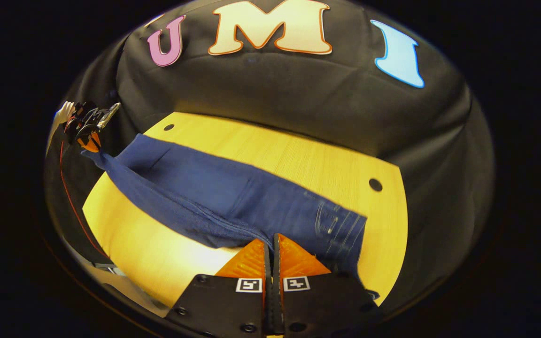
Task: Grasp the waist and the cuffs of the jeans and fold them to make the two legs overlap; first hold the waist and fold one-third of the jeans toward the cuffs, then hold the cuffs and fold the remaining one-third in the same direction to finish folding.
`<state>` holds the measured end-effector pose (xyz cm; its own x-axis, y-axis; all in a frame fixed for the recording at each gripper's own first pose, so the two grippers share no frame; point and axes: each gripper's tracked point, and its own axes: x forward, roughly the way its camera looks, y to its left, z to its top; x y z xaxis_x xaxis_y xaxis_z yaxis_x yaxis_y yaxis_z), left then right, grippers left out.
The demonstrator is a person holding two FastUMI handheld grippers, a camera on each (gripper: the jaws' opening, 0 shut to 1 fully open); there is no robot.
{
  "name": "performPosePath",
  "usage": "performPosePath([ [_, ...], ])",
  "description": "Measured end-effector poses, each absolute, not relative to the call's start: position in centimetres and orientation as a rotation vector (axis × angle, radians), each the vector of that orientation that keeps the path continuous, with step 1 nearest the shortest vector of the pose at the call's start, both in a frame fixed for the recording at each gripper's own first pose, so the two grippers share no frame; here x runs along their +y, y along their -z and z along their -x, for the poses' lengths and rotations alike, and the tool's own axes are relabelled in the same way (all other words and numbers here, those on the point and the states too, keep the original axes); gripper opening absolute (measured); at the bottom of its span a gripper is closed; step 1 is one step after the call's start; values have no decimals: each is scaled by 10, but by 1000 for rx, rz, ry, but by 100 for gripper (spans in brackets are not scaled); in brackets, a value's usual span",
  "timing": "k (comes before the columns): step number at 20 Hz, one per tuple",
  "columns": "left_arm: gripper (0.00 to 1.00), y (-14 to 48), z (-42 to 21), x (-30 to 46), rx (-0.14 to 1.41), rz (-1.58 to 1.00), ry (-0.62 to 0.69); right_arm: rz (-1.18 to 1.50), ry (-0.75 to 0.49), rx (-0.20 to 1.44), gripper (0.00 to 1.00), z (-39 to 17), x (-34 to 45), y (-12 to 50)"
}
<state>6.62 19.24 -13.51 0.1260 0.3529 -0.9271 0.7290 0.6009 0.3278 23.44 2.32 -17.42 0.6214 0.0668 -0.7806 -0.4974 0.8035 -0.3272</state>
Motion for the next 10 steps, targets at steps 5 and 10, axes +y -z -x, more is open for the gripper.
performPosePath([
  [5,0,148,-165,201,1373,-1019,229,514,-310,879,2,-312,30,219],
  [10,0,199,-237,184,1244,-1039,116,541,-250,886,2,-360,13,286],
])
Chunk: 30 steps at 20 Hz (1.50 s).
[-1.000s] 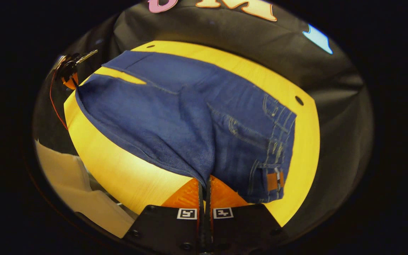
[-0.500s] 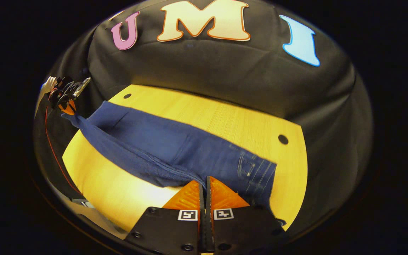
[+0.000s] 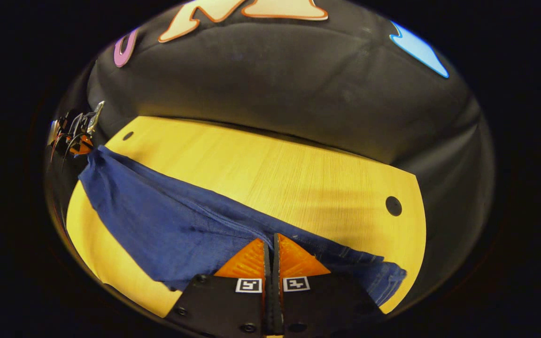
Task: Grasp the waist and the cuffs of the jeans and fold them to make the two legs overlap; first hold the waist and fold one-third of the jeans toward the cuffs, then hold the cuffs and fold the remaining one-third in the same direction to finish folding.
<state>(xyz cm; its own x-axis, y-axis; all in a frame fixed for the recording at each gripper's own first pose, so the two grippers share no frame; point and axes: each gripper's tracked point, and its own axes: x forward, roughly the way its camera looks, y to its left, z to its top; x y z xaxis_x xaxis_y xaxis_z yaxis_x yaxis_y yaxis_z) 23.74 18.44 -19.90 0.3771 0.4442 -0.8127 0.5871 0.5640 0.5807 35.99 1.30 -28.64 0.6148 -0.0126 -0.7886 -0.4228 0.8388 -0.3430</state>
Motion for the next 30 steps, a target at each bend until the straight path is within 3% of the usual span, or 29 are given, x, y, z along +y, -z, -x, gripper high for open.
performPosePath([
  [3,1,219,-245,187,1210,-1026,54,516,-267,909,0,-367,9,305],
  [4,6,227,-248,188,1209,-1006,39,501,-273,903,3,-370,9,306],
  [5,30,226,-252,188,1191,-997,13,477,-276,892,5,-374,12,305],
  [7,77,212,-261,197,1083,-1000,-83,383,-279,874,29,-378,18,295],
  [8,100,200,-260,195,1015,-971,-128,309,-281,850,33,-379,22,287],
  [9,95,191,-261,194,943,-920,-184,224,-278,824,54,-382,24,281],
  [11,95,179,-254,177,810,-756,-254,65,-256,784,96,-383,25,258],
  [14,95,178,-223,146,730,-498,-295,48,-185,743,98,-376,-13,234],
  [15,95,181,-218,142,705,-447,-300,95,-164,751,94,-365,-34,228],
  [16,95,179,-213,140,680,-421,-306,138,-147,764,99,-356,-62,223],
  [21,95,182,-216,139,622,-356,-315,258,-110,828,99,-320,-142,223],
  [27,95,175,-221,141,601,-234,-377,207,-101,886,95,-306,-180,234],
  [30,95,177,-223,145,586,-208,-404,182,-107,910,99,-303,-184,245],
])
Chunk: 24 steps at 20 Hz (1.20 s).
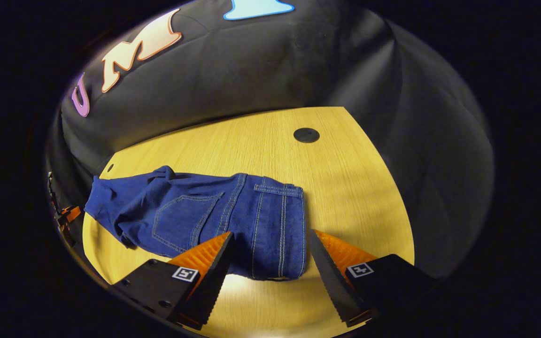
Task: Grasp the waist and the cuffs of the jeans and fold them to make the two legs overlap; first hold the waist and fold one-third of the jeans toward the cuffs, then hold the cuffs and fold the remaining one-third in the same direction to finish folding.
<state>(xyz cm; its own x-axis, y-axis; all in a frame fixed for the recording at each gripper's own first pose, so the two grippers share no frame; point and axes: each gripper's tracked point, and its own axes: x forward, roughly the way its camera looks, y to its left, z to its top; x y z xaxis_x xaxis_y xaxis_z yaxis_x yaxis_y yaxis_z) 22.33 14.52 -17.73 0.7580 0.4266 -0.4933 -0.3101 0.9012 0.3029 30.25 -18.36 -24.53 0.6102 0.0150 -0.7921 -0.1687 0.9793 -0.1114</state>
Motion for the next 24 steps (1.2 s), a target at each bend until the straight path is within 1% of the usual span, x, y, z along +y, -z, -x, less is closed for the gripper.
performPosePath([
  [1,95,176,-223,145,587,-201,-410,172,-106,917,95,-302,-184,249],
  [2,95,174,-225,145,583,-197,-417,167,-108,921,95,-300,-185,251],
  [3,95,175,-225,145,578,-190,-423,161,-105,935,99,-300,-186,255],
  [6,95,167,-226,143,554,-167,-433,111,-94,976,98,-292,-185,269],
  [7,95,164,-228,142,534,-162,-428,117,-104,940,94,-298,-183,269],
  [8,95,162,-230,141,515,-159,-422,120,-110,952,92,-297,-183,271],
  [9,95,166,-229,143,506,-155,-418,137,-110,936,87,-296,-183,270],
  [10,95,168,-227,145,505,-149,-426,130,-123,940,85,-295,-179,271],
  [13,95,165,-230,149,466,-88,-469,118,-121,958,58,-292,-174,276],
  [16,95,168,-230,158,462,14,-518,180,-102,919,38,-296,-174,274],
  [17,96,171,-232,159,467,45,-535,213,-93,902,29,-295,-175,273],
  [19,96,175,-234,163,470,87,-547,274,-91,869,18,-295,-174,269],
  [20,96,177,-234,164,473,104,-548,284,-86,865,15,-295,-174,268],
  [23,95,178,-234,164,476,124,-497,226,-55,910,4,-290,-173,267],
  [24,96,179,-234,163,487,120,-474,226,-32,928,4,-289,-175,267],
])
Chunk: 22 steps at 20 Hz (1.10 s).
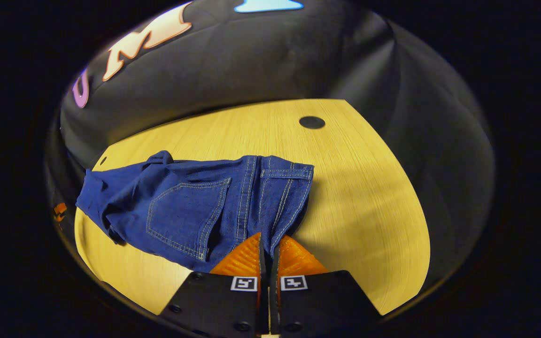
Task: Grasp the waist and the cuffs of the jeans and fold them to make the two legs overlap; first hold the waist and fold one-third of the jeans toward the cuffs, then hold the cuffs and fold the remaining one-third in the same direction to finish folding.
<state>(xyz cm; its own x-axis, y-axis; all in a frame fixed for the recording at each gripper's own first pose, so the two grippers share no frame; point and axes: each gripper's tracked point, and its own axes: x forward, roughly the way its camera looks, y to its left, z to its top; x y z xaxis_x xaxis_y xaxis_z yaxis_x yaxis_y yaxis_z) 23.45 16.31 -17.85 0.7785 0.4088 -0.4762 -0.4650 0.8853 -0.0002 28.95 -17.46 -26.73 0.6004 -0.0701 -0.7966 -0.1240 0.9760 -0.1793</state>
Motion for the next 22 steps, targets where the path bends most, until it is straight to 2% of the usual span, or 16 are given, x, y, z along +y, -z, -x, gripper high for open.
performPosePath([
  [7,96,181,-227,155,529,123,-329,381,216,875,2,-295,-182,234],
  [10,93,178,-223,154,527,110,-284,453,280,807,2,-300,-166,204],
  [12,92,175,-221,151,524,91,-265,465,280,738,3,-302,-143,185],
  [16,92,169,-219,144,542,69,-225,499,161,632,3,-283,-76,157],
  [19,92,174,-215,146,552,53,-212,477,-19,620,2,-266,9,152],
  [22,92,174,-210,148,594,53,-228,348,-219,650,3,-256,81,184],
])
